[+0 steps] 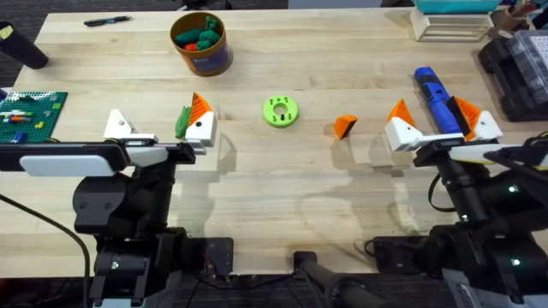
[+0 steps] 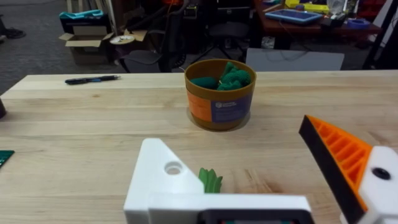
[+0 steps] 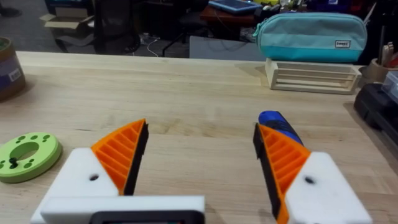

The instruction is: Pick up the gripper from the table and insert it into the empty holder that is missing its gripper. Then pick up a screw, insert it into the mounting hole, and use the screwdriver to tighten it. Finally, clean up the table by picking up the vegetable and placing it into the bucket.

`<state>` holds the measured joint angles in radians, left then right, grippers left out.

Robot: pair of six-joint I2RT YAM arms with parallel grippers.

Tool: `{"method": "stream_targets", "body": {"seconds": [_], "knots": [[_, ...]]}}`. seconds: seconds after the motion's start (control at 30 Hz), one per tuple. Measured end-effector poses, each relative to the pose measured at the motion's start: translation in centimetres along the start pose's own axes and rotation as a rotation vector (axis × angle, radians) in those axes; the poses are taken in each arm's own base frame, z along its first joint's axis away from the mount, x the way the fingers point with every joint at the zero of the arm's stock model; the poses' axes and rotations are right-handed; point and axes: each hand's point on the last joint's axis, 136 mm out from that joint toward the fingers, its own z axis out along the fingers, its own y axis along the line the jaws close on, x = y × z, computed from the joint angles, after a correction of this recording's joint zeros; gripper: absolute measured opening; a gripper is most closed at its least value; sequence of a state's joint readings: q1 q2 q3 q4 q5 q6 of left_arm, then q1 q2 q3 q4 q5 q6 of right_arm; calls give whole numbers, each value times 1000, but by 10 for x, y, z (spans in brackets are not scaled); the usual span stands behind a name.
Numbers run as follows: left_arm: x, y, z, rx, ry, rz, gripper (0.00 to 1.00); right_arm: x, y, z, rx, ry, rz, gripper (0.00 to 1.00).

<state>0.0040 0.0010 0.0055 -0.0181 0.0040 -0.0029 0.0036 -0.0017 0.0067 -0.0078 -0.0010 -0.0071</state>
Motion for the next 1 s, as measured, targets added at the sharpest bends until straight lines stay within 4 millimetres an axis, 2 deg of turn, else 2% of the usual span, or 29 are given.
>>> {"method": "stream_targets", "body": {"seconds": [0.53,0.6,0.83,1.0], "knots": [[0,0,0,-1,3,3,942,0,0,0,-1,2,0,994],[8,1,-2,-8,58,4,942,-1,1,-2,-6,21,1,994],[-8,5,-13,-28,189,6,942,-26,3,-4,-20,108,5,994],[-13,5,-10,-30,379,12,942,-41,3,7,-24,287,13,994]]}}
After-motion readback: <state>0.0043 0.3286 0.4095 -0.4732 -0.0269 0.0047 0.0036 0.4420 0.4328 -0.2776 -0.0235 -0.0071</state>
